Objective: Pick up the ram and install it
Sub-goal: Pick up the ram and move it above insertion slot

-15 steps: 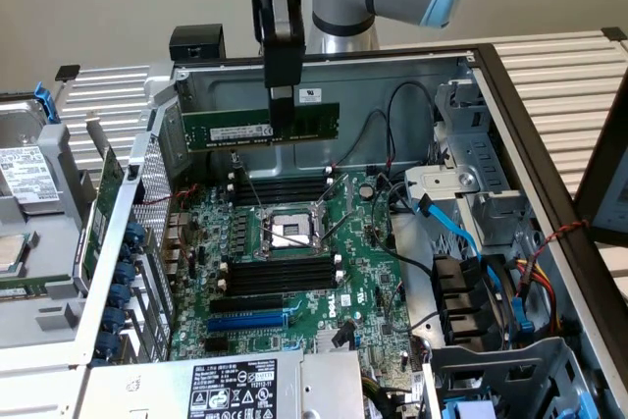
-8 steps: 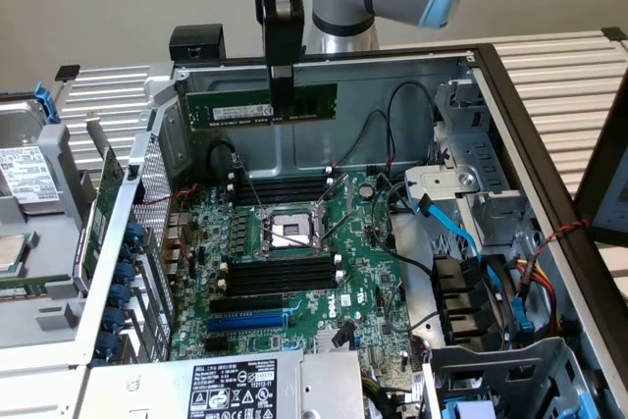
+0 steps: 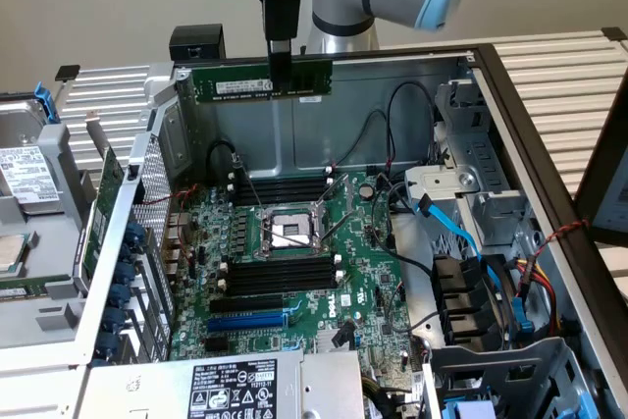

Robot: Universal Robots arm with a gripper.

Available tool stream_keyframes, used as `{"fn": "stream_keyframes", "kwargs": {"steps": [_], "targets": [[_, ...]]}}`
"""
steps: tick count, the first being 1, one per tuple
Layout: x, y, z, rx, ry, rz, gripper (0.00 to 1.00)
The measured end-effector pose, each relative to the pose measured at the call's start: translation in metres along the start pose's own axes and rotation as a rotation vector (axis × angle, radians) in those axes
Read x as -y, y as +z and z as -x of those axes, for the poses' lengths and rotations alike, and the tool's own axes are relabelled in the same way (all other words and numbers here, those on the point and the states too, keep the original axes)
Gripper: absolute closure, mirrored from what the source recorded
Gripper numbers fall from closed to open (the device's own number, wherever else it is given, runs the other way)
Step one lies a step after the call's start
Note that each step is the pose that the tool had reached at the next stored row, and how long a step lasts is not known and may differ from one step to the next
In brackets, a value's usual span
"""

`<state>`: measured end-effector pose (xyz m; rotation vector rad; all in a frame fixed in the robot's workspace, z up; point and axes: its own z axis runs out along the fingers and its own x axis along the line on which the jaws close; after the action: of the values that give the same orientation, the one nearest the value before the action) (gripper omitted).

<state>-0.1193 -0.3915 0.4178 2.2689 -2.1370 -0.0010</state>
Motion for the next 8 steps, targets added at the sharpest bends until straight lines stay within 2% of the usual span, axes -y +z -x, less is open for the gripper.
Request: {"fn": "stream_keyframes", "kwargs": {"steps": [2,8], "targets": [[0.0006,0.0009,0.0084,-0.0027,0.0,0.0,0.87],[0.0006,0.0009,0.009,-0.0033,0.0,0.0002,0.87]]}}
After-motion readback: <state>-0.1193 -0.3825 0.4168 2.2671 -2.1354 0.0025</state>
